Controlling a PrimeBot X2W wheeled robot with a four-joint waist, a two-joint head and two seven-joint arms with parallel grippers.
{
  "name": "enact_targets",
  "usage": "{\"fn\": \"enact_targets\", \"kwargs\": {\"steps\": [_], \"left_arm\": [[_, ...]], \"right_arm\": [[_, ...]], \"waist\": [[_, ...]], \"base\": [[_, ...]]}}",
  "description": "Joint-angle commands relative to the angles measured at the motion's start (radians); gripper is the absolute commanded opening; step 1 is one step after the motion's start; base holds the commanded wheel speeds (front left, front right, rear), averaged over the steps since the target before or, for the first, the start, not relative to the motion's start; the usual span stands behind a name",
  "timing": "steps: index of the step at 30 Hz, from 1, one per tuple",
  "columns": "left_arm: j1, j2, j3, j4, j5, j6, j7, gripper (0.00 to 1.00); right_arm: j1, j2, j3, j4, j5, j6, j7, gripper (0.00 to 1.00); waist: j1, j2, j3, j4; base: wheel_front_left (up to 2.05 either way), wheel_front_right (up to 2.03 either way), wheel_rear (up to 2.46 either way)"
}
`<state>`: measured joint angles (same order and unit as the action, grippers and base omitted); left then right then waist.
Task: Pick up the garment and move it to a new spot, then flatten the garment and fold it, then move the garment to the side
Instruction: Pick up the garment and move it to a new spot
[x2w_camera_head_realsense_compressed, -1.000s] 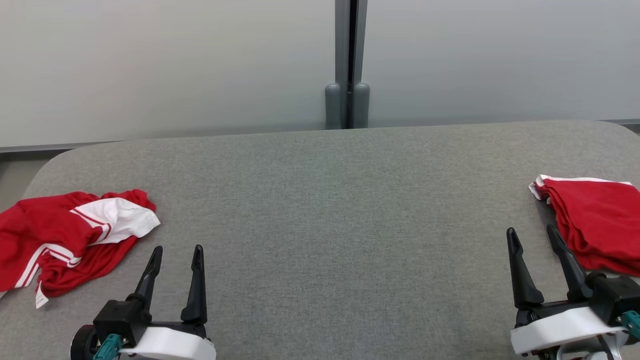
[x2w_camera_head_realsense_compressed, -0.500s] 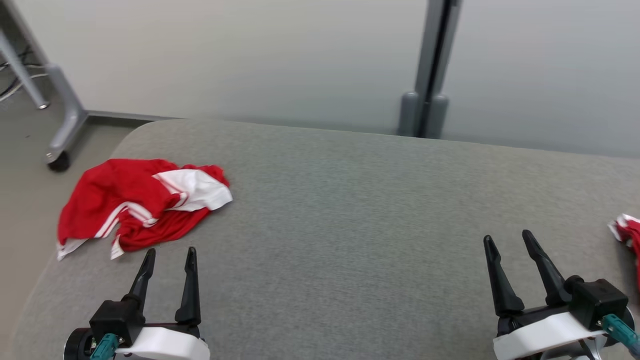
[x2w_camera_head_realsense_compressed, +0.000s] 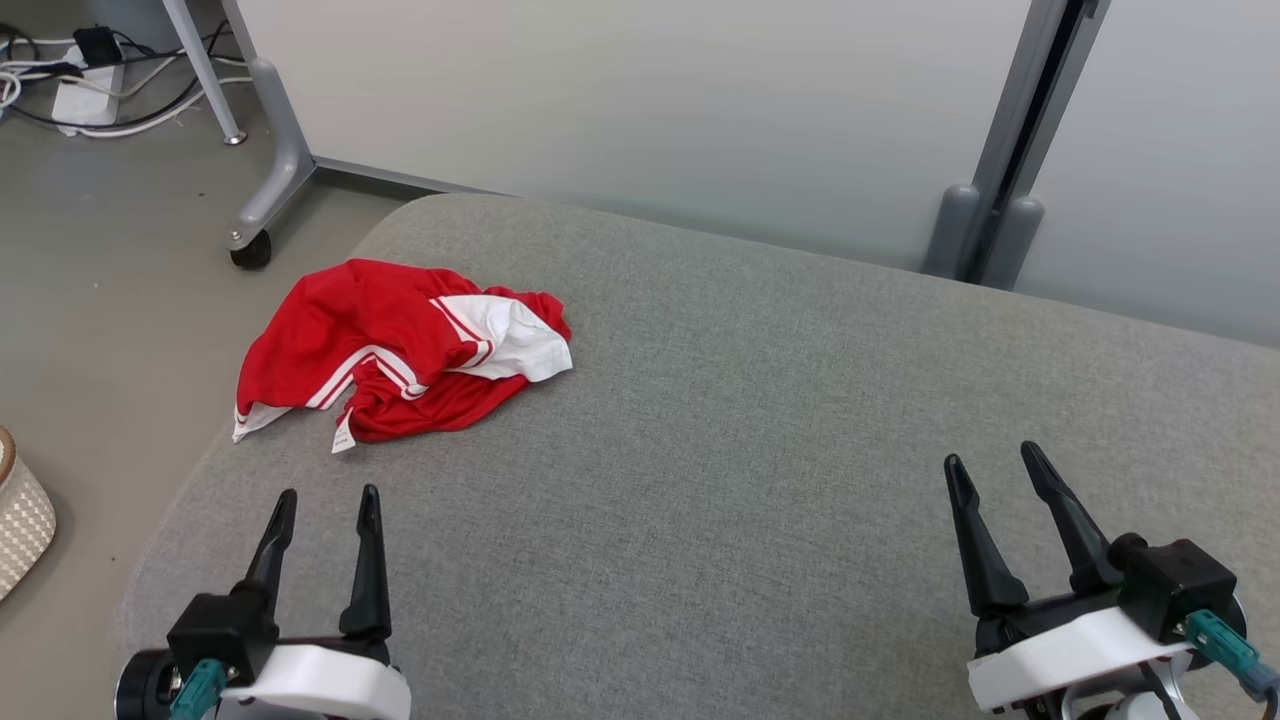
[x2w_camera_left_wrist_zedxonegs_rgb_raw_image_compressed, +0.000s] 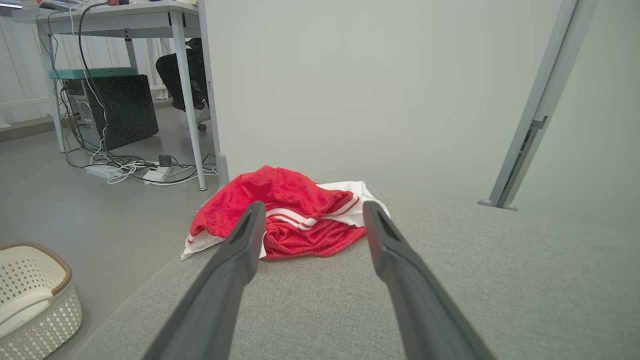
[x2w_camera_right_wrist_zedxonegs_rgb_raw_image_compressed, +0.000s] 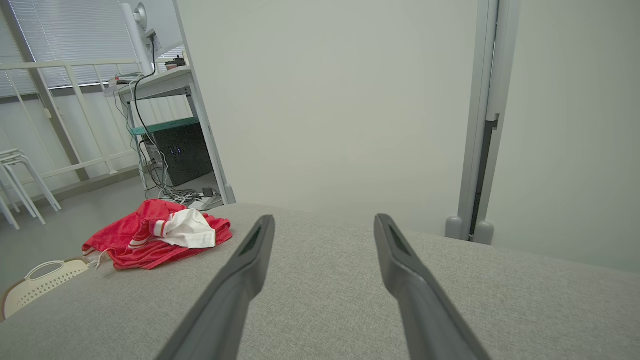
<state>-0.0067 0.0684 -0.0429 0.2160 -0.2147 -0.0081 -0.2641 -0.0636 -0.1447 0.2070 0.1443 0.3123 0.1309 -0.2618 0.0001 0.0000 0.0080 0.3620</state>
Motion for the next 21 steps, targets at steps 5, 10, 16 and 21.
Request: {"fn": "enact_targets", "kwargs": {"steps": [5,10,16,21], "left_arm": [[-0.083,0.032,-0.002,-0.006,-0.004,-0.018,0.037,1.0],[-0.217,0.083,0.02,0.004,-0.039,-0.036,0.184,1.0],[-0.403,0.165,0.069,0.103,-0.107,-0.043,0.43,1.0],[-0.552,0.219,0.11,0.229,-0.19,-0.063,0.606,1.0]], "right_arm": [[-0.035,-0.016,0.011,-0.009,0.005,0.0,-0.005,1.0],[-0.069,-0.034,0.011,-0.028,0.008,0.0,-0.005,1.0],[-0.125,-0.047,0.015,-0.054,0.006,0.0,-0.005,1.0],[-0.171,-0.058,0.019,-0.078,0.002,0.0,-0.005,1.0]], "waist": [[-0.0001,0.0,0.038,-0.005],[-0.0001,0.0,0.09,-0.033],[-0.0001,0.0,0.181,-0.1],[-0.0001,0.0,0.251,-0.161]], "base": [[0.0,0.0,0.0],[0.0,0.0,0.0],[0.0,0.0,0.0],[0.0,0.0,0.0]]}}
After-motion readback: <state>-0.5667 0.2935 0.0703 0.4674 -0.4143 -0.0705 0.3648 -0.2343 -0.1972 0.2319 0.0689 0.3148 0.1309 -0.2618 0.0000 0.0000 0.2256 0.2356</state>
